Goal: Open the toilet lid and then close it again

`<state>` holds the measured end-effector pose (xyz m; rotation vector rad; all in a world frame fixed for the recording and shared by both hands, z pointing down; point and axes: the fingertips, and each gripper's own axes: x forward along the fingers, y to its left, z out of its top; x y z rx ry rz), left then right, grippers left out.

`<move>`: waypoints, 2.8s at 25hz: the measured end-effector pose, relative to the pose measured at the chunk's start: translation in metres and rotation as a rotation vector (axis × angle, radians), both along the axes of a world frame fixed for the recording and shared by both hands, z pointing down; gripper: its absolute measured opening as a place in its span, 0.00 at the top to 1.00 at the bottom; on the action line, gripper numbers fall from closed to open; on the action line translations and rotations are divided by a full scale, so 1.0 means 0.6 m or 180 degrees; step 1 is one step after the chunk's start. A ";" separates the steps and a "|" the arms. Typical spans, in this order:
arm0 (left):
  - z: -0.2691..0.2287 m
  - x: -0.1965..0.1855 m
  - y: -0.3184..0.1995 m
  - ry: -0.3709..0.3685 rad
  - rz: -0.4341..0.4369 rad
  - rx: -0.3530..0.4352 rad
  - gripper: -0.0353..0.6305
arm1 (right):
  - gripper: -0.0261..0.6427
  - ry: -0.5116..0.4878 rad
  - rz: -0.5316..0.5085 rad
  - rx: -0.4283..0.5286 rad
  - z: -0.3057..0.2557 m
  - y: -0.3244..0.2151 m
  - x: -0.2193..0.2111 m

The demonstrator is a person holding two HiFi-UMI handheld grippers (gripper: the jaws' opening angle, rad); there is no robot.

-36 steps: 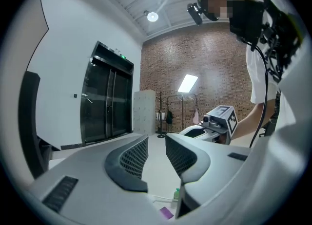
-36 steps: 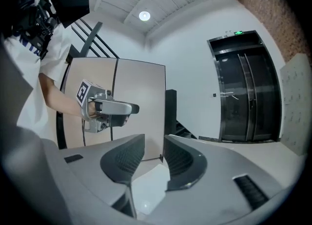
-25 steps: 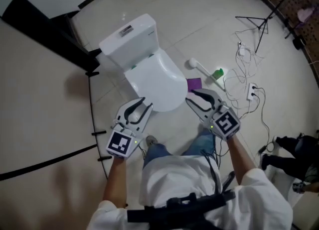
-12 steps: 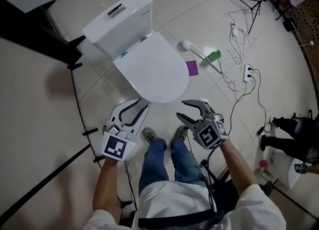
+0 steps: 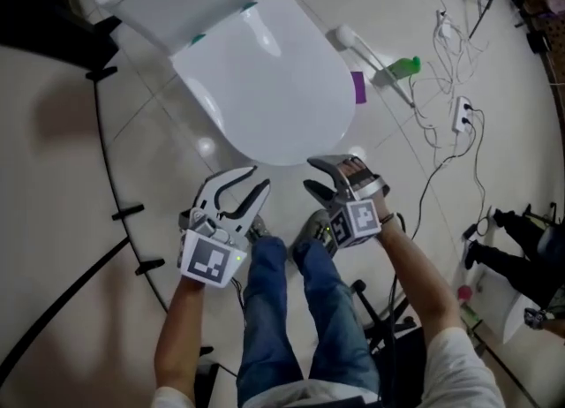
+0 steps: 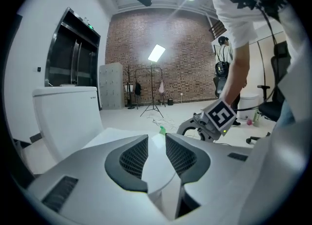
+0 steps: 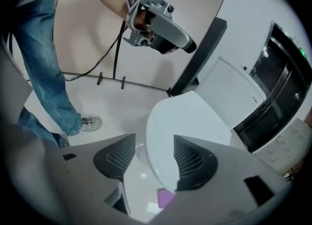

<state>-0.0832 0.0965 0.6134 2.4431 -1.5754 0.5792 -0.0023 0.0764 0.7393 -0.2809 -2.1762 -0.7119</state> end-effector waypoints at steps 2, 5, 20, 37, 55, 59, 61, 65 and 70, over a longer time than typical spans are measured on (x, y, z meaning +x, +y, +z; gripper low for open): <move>0.039 0.021 0.003 -0.0014 0.0052 -0.0009 0.79 | 0.60 0.0041 -0.0038 0.0147 0.042 -0.015 -0.003; 0.081 0.037 0.011 -0.0005 0.0088 -0.0031 0.79 | 0.60 0.0114 -0.0167 0.0363 0.081 -0.025 -0.013; 0.112 0.006 0.041 -0.0085 0.0055 -0.0184 0.79 | 0.81 0.0263 -0.0510 0.0409 0.076 -0.008 -0.023; 0.090 -0.029 -0.055 -0.2077 0.0198 0.0247 0.72 | 0.85 -0.0772 -0.0224 0.0707 -0.190 -0.036 -0.073; -0.214 -0.363 -0.219 -0.0694 -0.0967 0.0174 0.88 | 0.83 -0.1109 0.1041 0.0534 -0.509 -0.141 -0.051; -0.236 -0.457 -0.258 -0.0280 -0.1281 -0.0040 0.86 | 0.83 -0.0937 0.1613 0.0211 -0.506 -0.100 -0.009; -0.239 -0.496 -0.274 -0.0056 -0.1422 -0.0129 0.85 | 0.83 -0.0936 0.1795 0.0107 -0.511 -0.076 -0.003; -0.237 -0.575 -0.300 0.0145 -0.1717 -0.0256 0.85 | 0.83 -0.0952 0.2075 -0.0087 -0.511 -0.047 -0.002; -0.237 -0.587 -0.307 0.0245 -0.1669 -0.0264 0.85 | 0.83 -0.1034 0.2237 -0.0167 -0.518 -0.051 -0.007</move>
